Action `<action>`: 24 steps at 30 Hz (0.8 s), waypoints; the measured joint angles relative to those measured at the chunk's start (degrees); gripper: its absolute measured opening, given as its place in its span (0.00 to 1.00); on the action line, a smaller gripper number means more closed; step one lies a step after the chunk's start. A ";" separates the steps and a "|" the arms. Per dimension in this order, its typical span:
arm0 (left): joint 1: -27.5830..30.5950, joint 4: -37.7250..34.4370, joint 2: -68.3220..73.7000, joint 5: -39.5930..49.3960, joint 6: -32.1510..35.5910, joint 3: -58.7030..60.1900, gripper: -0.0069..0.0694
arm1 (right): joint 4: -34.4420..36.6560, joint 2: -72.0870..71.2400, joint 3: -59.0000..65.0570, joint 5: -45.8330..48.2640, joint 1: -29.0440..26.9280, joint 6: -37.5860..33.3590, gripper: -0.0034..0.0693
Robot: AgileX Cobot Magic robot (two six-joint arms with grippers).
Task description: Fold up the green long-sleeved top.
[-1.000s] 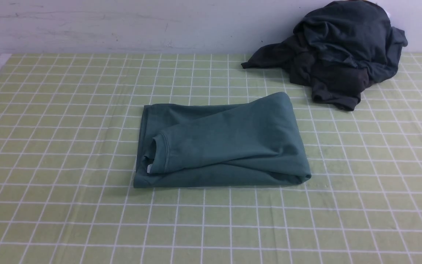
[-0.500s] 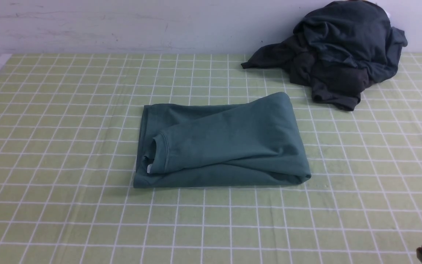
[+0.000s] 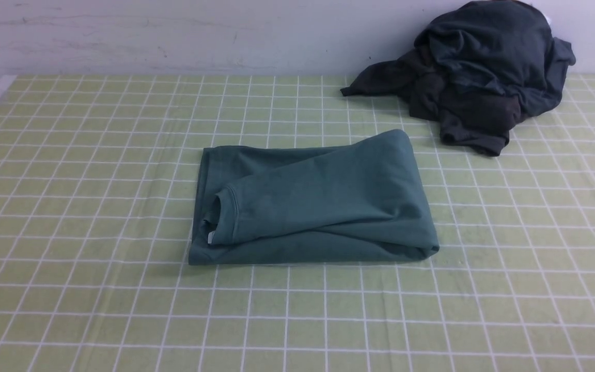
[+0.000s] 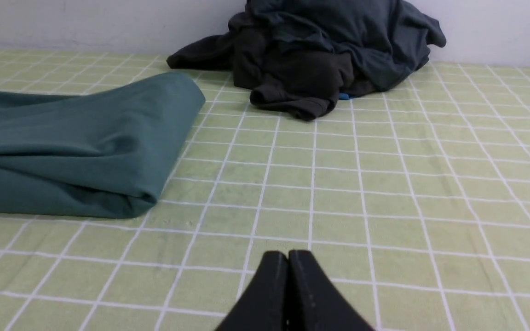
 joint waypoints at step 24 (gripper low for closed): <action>0.00 0.00 -0.36 0.58 0.00 0.21 0.09 | 0.00 0.00 -0.06 0.42 -0.08 -0.57 0.03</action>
